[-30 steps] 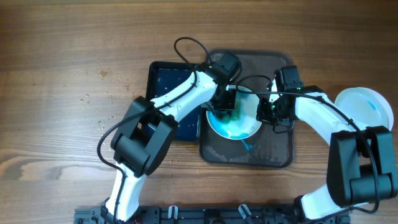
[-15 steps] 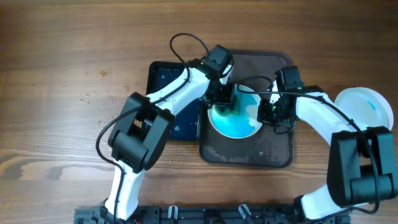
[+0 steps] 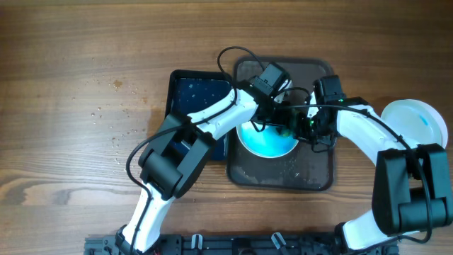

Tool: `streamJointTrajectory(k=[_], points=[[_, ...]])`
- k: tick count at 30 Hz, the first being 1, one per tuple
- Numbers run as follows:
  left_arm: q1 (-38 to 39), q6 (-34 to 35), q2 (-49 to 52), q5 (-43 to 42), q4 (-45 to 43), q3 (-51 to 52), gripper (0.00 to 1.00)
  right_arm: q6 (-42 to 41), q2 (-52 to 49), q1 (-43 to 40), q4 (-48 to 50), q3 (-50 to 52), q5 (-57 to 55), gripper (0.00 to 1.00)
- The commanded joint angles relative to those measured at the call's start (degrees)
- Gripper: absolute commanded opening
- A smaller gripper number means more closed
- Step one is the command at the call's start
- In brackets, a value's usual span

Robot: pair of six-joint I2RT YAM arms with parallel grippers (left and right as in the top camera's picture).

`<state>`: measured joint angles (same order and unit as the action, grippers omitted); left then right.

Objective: Clean dirty plates on tray and stack at the side
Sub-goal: 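Scrub the held plate with the sponge in the left gripper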

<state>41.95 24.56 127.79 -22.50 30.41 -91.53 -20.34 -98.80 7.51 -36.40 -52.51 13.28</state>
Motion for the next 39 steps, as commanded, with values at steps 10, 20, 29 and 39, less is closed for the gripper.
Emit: streamJointTrajectory(k=[10, 20, 29, 39], points=[[-9.29, 0.04, 2.62, 40.83, 15.52, 1.6, 0.04, 0.57, -2.73, 0.15, -0.94, 1.64, -5.16, 0.04], [-9.51, -12.55, 2.62, 17.57, 36.74, 1.6, 0.04, -14.64, -2.73, -0.94, -0.31, 1.62, -8.79, 0.05], [-9.49, -17.29, 2.6, -6.73, 33.22, 1.6, 0.04, -19.34, -2.73, -9.11, -0.44, 1.62, -2.43, 0.04], [0.15, -11.04, 2.62, -17.55, 17.86, 1.6, 0.04, -20.2, -2.73, -9.25, 0.2, 1.62, -0.72, 0.04]])
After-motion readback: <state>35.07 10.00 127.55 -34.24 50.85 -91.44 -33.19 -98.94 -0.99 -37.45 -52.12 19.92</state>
